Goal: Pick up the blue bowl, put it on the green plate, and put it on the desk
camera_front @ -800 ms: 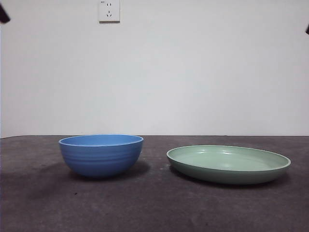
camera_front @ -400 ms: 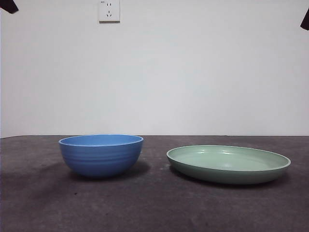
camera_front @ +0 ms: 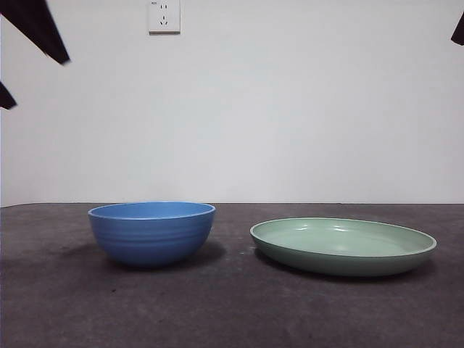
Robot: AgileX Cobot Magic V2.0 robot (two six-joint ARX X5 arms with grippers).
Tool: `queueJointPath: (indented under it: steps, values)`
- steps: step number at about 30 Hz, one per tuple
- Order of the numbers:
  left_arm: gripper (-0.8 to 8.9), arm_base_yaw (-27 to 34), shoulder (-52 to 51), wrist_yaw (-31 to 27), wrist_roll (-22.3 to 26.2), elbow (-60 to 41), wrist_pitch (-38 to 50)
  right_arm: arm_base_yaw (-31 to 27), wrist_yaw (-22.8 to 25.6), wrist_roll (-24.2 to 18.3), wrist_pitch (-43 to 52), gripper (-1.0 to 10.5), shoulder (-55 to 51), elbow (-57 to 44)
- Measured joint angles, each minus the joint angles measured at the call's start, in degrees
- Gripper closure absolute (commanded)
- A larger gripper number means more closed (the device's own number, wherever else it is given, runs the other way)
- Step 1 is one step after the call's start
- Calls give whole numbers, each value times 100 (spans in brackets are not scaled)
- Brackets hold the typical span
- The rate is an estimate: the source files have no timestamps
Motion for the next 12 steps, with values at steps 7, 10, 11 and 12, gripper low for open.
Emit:
queueJointPath:
  steps: [7,10,11,12]
  values:
    - [381,-229,1259,-859,-52,625,160,0,0,0,0,584,0,0]
    - [382,-267,1757,-1185,-55,793,470,0,0,0,2,584,0,0]
    - [382,-271,1886,-1237,-55,822,570,0,0,0,2,584,0,0]
    - [382,-278,2096,-1300,-57,859,706,0,2,0,0,584,0,0]
